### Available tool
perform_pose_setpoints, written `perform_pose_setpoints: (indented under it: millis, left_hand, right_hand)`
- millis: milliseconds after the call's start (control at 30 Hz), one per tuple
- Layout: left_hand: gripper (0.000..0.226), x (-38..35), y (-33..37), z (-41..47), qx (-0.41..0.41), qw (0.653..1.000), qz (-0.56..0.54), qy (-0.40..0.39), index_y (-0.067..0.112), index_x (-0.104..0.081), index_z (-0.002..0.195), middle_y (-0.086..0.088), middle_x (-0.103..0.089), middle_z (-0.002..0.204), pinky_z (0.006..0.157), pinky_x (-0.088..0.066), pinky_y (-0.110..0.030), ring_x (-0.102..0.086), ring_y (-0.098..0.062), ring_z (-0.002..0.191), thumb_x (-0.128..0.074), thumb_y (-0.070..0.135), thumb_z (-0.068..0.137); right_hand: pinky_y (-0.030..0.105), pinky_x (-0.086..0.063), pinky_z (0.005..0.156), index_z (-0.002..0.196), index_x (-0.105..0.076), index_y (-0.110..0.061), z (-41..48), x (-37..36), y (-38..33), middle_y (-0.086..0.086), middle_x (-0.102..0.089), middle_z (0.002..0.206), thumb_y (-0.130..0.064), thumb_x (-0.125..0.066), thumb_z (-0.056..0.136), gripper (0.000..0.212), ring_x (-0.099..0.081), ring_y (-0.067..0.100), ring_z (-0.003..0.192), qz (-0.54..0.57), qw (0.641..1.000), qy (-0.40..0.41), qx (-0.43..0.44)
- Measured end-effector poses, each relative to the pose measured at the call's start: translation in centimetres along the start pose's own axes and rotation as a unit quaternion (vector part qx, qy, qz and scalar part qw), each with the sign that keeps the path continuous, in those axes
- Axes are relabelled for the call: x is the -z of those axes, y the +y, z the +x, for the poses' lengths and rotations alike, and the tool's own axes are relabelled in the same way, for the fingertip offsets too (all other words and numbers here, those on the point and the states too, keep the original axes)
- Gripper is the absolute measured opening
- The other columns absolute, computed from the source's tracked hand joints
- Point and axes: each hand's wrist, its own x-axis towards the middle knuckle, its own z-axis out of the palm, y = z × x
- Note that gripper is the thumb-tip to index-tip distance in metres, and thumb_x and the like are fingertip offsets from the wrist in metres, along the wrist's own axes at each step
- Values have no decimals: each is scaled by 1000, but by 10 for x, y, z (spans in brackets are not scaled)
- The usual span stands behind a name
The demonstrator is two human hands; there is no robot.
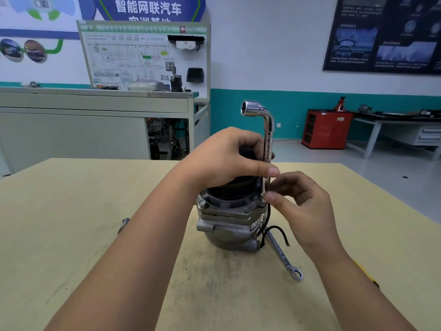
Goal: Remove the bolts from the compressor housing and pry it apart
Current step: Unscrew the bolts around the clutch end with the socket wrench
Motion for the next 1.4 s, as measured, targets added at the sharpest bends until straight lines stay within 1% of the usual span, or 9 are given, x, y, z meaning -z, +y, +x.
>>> perform_pose_setpoints:
  millis: [100,200,367,567,667,800,1067,1233,1400]
  left_hand:
    - [26,0,0,1,-2,1000,0,0,9,-69,80,6,-72,91,75,-50,-20,-65,-7,83,-81,29,71]
    - [28,1,1,1,-3,1000,6,-8,12,-72,90,26,-66,75,70,-46,-8,-62,7,75,-81,30,71]
    - [12,3,2,-1,-16,1000,-7,-15,32,-71,77,11,-71,91,81,-47,-15,-64,-1,88,-80,27,73]
    - [15,7,2,-2,-31,997,-60,-42,31,-73,80,19,-71,95,85,-44,-8,-64,2,95,-76,16,77]
    - [14,7,2,-4,-44,995,-78,-52,32,-72,84,17,-71,98,93,-46,-15,-64,-2,101,-71,21,77]
    - [16,7,2,-4,-43,993,-94,-51,35,-72,86,7,-72,103,98,-46,-23,-64,-6,103,-65,22,78]
    - [18,9,2,-5,-25,996,-78,-47,31,-70,79,16,-71,75,76,-45,-9,-65,2,78,-70,14,82]
    - [18,6,5,-5,-16,996,-79,-29,33,-70,72,14,-70,69,73,-49,-12,-64,1,71,-76,16,76]
    - [17,6,6,-4,-13,997,-75,-31,30,-70,71,14,-69,68,72,-49,-13,-63,0,68,-78,15,74]
  right_hand:
    - [38,-48,82,77,-63,-38,-2,-2,0,-14,-68,80,-8,-81,67,36,-64,5,78,-32,999,16,2]
    - [33,-49,78,79,-64,-41,-3,-3,1,-15,-68,77,-11,-79,70,35,-64,5,76,-42,999,15,11]
    - [12,-47,69,76,-67,-41,-1,-3,2,-15,-68,74,-6,-75,74,36,-62,0,71,-8,1000,3,16]
    - [16,-49,73,78,-70,-42,1,-5,5,-15,-69,76,-3,-69,79,40,-62,2,74,24,1000,-13,-6]
    - [25,-50,76,76,-70,-40,1,-4,5,-13,-68,79,-3,-68,81,37,-61,7,78,10,1000,-16,-4]
    - [19,-43,67,78,-63,-34,2,-4,3,-9,-58,84,2,-67,80,36,-55,2,78,-15,999,-20,34]
    - [24,-42,67,72,-61,-29,2,-3,6,-12,-59,77,3,-62,84,35,-54,6,78,-6,999,-30,29]
    - [16,-39,62,69,-59,-36,0,-7,1,-12,-58,77,-20,-68,73,19,-53,6,73,-29,999,-17,33]
    - [12,-38,61,70,-58,-38,-2,-12,2,-16,-58,78,-27,-73,64,20,-54,6,71,-47,999,6,27]
